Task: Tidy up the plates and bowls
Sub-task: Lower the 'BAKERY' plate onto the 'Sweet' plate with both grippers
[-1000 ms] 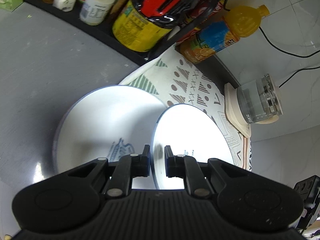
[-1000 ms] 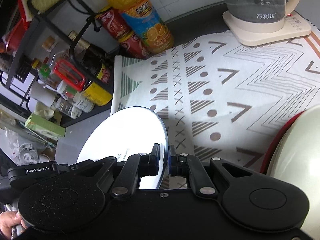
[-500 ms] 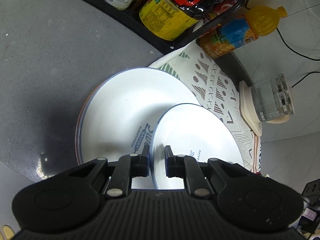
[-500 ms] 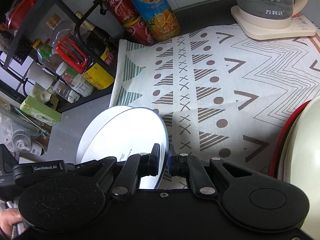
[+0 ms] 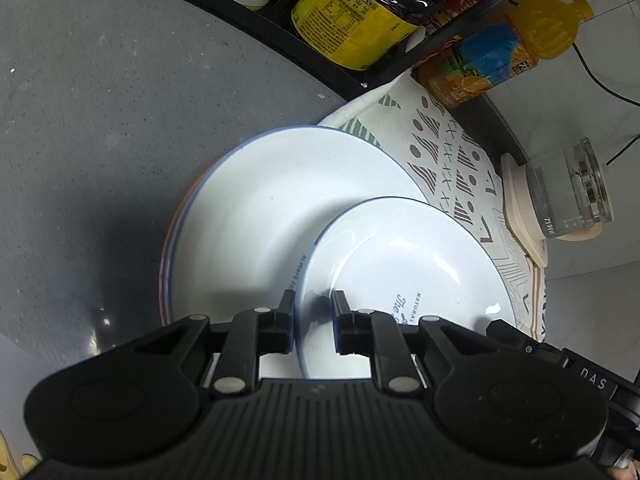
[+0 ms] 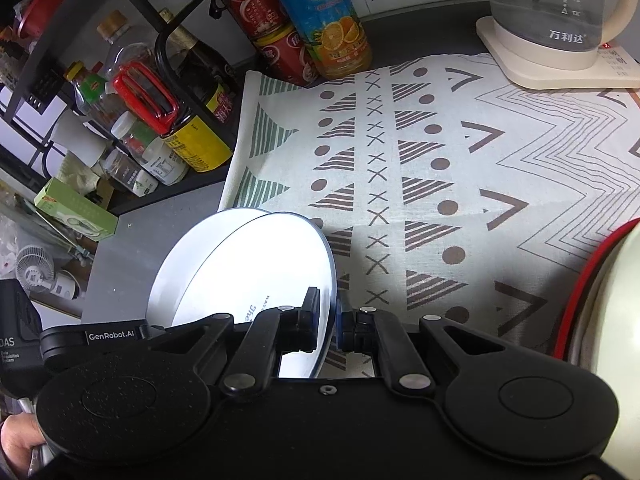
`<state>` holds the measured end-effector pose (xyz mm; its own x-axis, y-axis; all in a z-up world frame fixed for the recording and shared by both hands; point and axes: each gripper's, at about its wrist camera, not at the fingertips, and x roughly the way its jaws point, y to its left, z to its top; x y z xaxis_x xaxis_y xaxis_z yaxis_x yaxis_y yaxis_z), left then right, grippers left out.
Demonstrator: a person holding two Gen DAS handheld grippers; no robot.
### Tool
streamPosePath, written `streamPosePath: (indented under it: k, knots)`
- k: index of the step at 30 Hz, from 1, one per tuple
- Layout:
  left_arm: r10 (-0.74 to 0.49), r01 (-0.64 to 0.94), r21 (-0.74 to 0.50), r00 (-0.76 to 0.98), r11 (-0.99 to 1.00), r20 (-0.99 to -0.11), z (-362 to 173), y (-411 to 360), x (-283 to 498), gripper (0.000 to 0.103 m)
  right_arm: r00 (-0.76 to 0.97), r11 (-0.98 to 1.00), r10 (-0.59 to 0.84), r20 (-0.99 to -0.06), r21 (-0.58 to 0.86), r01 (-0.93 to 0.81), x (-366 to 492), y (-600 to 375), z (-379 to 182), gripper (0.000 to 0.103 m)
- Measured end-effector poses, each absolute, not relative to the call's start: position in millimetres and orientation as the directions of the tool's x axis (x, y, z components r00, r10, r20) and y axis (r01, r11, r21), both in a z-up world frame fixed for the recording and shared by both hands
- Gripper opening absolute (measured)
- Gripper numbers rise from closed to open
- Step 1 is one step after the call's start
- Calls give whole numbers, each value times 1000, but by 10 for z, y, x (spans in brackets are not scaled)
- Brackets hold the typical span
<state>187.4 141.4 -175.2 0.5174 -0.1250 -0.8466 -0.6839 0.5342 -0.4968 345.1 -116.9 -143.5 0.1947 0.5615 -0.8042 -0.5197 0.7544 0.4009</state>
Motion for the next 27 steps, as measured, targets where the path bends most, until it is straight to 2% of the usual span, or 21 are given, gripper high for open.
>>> streamPosePath:
  k: [27]
  knots:
    - [-34, -693, -390, 468, 606, -883, -1695, 1451, 1907, 18, 186, 750, 550, -814, 383, -540, 3441, -1013, -1543, 4]
